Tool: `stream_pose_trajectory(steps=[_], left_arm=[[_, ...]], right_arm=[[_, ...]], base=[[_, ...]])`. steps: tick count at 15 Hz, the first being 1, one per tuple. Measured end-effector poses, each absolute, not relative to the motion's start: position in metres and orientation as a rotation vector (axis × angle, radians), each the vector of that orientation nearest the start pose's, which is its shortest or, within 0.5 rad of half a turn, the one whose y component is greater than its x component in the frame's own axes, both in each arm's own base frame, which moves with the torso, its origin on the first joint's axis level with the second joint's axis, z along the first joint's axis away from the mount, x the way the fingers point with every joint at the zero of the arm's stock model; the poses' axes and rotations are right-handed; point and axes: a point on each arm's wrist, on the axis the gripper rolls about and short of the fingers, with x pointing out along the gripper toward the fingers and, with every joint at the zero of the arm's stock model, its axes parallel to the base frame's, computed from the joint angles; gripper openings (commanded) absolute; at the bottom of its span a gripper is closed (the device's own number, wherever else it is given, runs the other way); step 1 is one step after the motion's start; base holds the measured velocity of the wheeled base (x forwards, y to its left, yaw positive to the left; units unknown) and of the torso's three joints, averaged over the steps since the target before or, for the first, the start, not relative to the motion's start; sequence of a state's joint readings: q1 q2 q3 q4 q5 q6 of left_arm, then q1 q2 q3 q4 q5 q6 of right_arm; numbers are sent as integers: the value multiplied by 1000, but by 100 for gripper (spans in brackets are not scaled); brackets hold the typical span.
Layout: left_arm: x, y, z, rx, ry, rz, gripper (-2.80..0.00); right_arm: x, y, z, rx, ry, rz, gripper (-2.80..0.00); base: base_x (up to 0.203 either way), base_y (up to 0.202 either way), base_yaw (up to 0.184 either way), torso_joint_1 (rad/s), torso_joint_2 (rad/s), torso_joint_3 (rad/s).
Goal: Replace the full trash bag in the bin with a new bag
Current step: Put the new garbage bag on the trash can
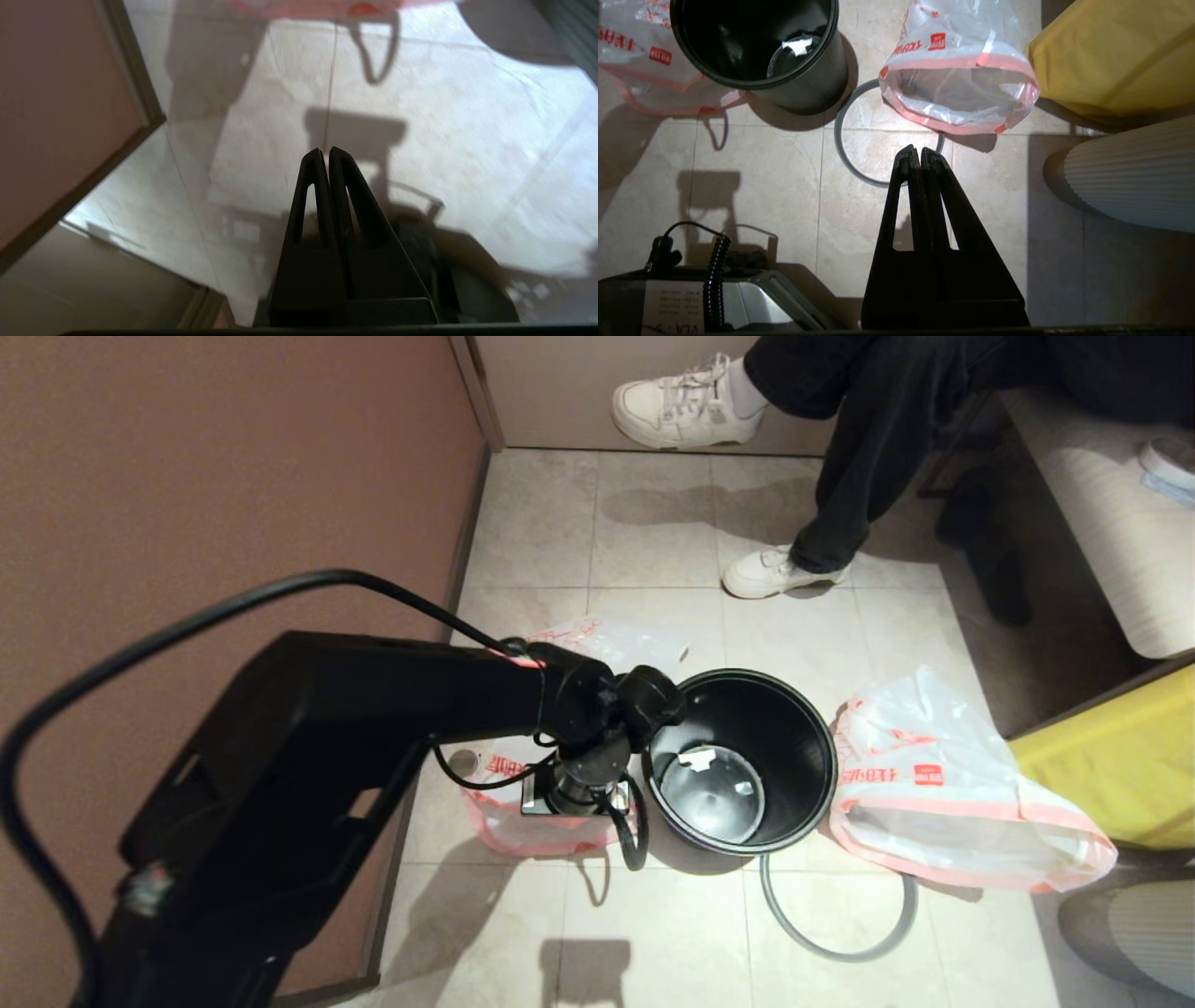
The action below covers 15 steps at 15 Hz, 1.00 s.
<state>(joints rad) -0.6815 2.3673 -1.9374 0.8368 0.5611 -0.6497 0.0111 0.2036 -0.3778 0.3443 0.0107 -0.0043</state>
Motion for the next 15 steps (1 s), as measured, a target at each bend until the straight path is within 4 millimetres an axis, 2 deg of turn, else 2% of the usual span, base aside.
stream_pose_trajectory(steps=[1,3,7,10,12,15], left_arm=[[369,-258,90,155,959,236,0],[406,-241,68,156,878,246,0],[449,-237,37,150,627,325,0],[466,-234,38,116,475,378,0],[471,-220,38,132,468,451,0],[471,-212,36,157,487,494,0]], right_arm=[[-35,0,145,-4,171,29,-280],[-38,0,143,-3,160,35,-280],[-39,1,137,2,159,62,-280],[-44,1,125,2,168,58,-280],[-51,1,112,3,212,56,-280],[-55,1,108,2,199,64,-280]], base=[[0,0,0,0,0,0],[0,0,0,0,0,0],[0,0,0,0,0,0],[0,0,0,0,0,0],[0,0,0,0,0,0],[0,0,0,0,0,0]])
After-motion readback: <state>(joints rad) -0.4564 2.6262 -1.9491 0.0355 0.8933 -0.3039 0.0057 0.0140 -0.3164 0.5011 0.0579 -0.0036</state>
